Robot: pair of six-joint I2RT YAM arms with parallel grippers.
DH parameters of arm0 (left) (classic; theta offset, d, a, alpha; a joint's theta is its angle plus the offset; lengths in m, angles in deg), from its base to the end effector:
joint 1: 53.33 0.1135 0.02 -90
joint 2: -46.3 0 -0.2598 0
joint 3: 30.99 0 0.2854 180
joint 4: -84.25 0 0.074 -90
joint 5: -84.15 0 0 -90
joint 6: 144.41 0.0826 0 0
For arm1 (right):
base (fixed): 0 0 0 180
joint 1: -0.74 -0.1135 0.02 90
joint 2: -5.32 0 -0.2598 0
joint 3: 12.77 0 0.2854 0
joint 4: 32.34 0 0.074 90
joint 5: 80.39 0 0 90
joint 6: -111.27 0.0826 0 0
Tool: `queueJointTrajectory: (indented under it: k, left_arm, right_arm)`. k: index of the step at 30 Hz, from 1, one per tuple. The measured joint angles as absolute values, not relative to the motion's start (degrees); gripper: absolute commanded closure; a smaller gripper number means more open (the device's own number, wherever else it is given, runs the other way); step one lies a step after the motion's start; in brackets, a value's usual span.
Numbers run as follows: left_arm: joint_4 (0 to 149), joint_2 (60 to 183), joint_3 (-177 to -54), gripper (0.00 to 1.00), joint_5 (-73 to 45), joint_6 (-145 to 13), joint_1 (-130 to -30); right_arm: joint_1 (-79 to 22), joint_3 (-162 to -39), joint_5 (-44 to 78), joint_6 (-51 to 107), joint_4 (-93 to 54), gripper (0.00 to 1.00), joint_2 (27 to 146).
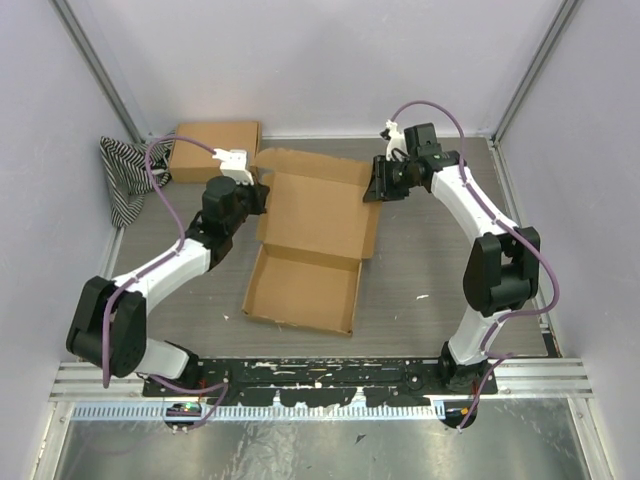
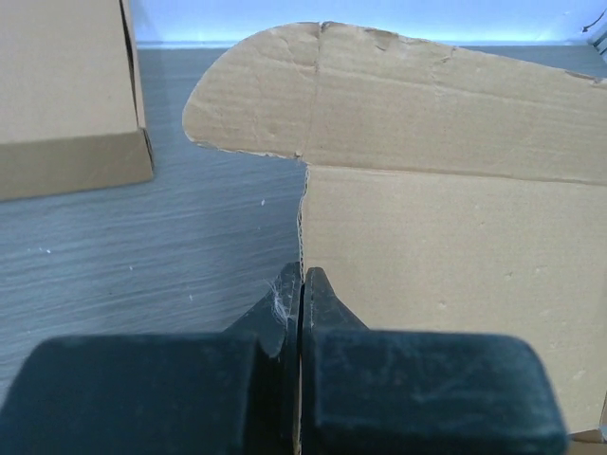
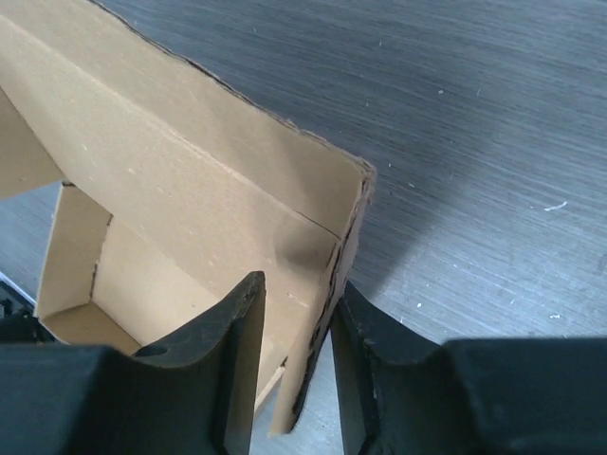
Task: Fold the paper box
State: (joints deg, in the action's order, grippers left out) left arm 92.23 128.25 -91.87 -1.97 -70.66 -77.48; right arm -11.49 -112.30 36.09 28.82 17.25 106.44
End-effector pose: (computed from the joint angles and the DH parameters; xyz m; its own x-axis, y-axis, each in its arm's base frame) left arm 0.3694 -0.1595 0.2327 -0.2958 -0.1733 -0.9394 0.2763 0.9258 -0.2578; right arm 0.4302 0.1309 0.2452 -0.8156 -0.0565 -0.5758 -0.3587 0.8302 0.4268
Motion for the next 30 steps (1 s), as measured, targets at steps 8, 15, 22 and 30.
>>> queueJointTrajectory:
  k: [8, 15, 22, 30]
  left_arm:
    - [95.0, 124.8, -91.4, 1.00, 3.1, -65.6, -81.3]
    - [95.4, 124.1, -91.4, 0.86, 8.0, -61.1, -85.2]
    - [84.1, 124.7, -98.9, 0.48, 12.6, -59.8, -86.6]
    - [61.5, 129.4, -121.9, 0.41, 18.2, -59.5, -86.5]
  right_arm:
    - [-12.3, -112.9, 32.3, 28.8, 22.5, 0.87, 106.4]
    - [-13.0, -112.9, 25.8, 30.8, 23.8, 0.99, 104.3]
    - [-13.3, -114.5, 18.9, 29.0, 20.5, 0.99, 103.8]
    - [-13.3, -107.3, 18.9, 21.2, 3.2, 0.99, 99.3]
